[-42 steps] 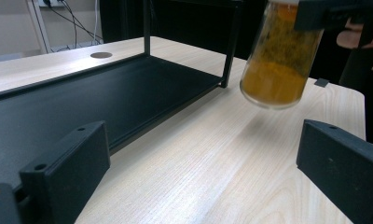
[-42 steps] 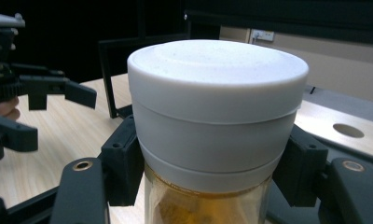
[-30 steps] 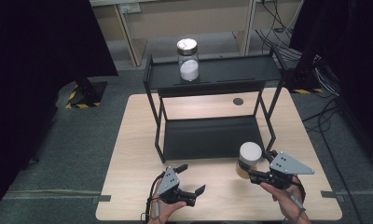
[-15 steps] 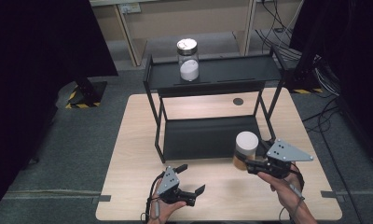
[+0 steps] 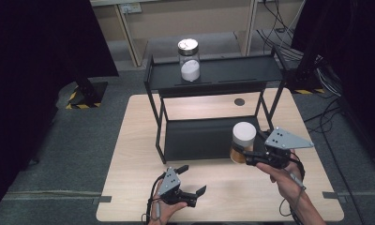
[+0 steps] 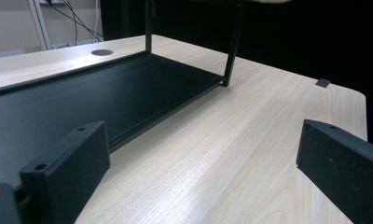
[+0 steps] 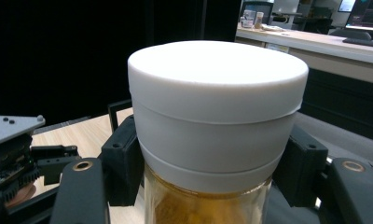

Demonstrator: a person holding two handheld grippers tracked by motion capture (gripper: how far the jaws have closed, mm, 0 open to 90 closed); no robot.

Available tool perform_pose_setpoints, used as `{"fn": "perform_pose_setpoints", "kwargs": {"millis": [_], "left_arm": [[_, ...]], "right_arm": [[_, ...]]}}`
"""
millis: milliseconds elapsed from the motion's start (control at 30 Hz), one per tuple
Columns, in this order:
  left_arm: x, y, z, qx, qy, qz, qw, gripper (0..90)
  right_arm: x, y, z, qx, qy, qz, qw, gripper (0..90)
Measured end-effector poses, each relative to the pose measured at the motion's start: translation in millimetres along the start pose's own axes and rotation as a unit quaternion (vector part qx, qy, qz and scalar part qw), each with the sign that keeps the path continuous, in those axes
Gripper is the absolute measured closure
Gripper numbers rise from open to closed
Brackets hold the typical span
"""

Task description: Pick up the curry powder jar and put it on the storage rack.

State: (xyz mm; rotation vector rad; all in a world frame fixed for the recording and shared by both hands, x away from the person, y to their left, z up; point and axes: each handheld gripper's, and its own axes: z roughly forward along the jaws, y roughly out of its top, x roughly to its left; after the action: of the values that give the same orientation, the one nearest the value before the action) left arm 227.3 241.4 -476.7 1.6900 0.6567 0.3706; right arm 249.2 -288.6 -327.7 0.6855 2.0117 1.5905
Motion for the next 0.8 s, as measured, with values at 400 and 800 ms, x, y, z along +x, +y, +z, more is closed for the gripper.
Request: {"fn": "perform_pose_setpoints", "kwargs": {"millis": [400, 800], "left_arm": [[0.5, -0.4, 0.2, 0.0, 0.001, 0.001, 1.0, 1.9], [2.6, -1.0, 0.8, 0.002, -0.002, -0.006, 1.0, 1.9]], "right_arm": [[-6.4, 26.6, 3.2, -0.005, 0.008, -0.002, 1.0, 35.5], [-11.8, 48.5, 6.7, -0.015, 0.01, 0.004, 0.9998, 35.4]]}}
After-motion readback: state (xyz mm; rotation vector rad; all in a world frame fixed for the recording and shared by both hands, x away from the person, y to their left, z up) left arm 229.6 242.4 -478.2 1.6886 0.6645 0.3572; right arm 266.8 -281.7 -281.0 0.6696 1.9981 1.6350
